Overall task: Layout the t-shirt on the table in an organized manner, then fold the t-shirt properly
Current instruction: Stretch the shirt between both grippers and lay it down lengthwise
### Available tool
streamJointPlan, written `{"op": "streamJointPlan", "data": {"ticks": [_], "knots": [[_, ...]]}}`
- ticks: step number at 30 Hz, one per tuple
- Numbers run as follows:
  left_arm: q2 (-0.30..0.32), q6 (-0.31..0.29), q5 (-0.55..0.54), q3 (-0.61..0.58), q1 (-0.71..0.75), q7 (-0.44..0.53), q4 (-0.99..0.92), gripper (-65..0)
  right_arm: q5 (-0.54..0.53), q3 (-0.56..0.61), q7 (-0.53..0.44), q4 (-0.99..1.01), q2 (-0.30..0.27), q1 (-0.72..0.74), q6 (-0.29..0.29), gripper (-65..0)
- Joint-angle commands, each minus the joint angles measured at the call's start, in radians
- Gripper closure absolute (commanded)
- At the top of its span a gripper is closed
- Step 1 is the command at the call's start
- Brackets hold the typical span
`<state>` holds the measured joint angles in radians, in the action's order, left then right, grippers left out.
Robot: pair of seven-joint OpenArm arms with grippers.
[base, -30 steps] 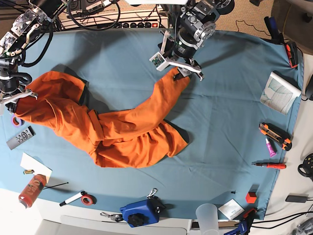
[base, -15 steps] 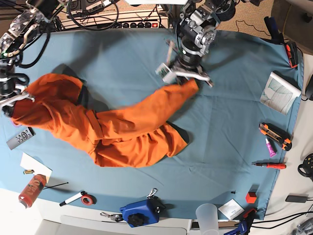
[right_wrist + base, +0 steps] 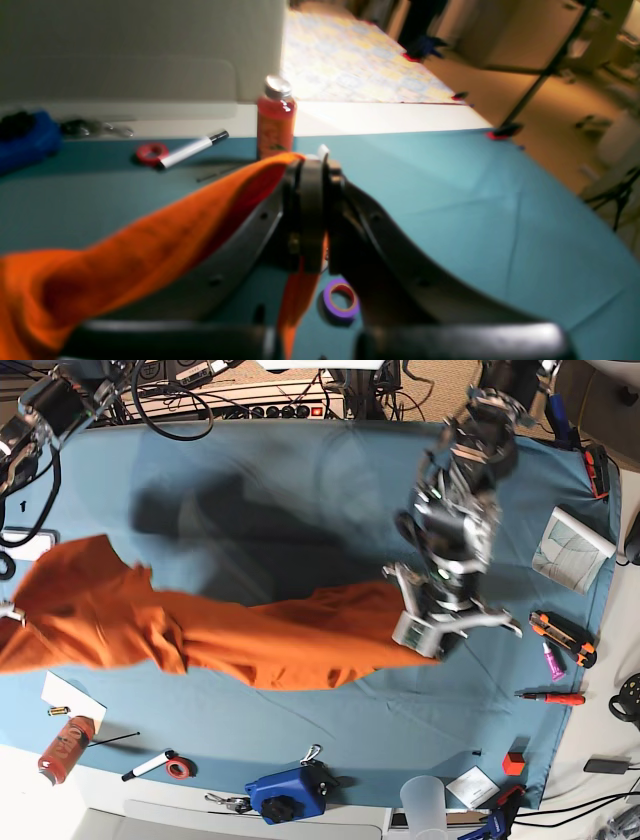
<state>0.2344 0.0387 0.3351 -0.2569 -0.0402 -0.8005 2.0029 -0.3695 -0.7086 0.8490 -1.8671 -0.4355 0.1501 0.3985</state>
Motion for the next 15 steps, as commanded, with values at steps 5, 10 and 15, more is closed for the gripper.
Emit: {"op": "streamJointPlan", "data": {"ticks": [5, 10, 15], "knots": [[0.114, -0.040, -0.134, 0.081, -0.084, 0.068, 0.019, 0.0, -0.005, 0.115, -0.042, 0.199, -0.028, 0.174, 0.006, 0.0], [0.164, -0.042, -0.241, 0.083, -0.136, 0.074, 0.011, 0.0, 0.009, 0.264, -0.043, 0.456, -0.027, 0.356, 0.027, 0.0], [0.147, -0.119, -0.288, 0.083, -0.145, 0.121, -0.060, 0.0, 0.062, 0.367, -0.080, 0.726, -0.027, 0.494, 0.027, 0.0]]}}
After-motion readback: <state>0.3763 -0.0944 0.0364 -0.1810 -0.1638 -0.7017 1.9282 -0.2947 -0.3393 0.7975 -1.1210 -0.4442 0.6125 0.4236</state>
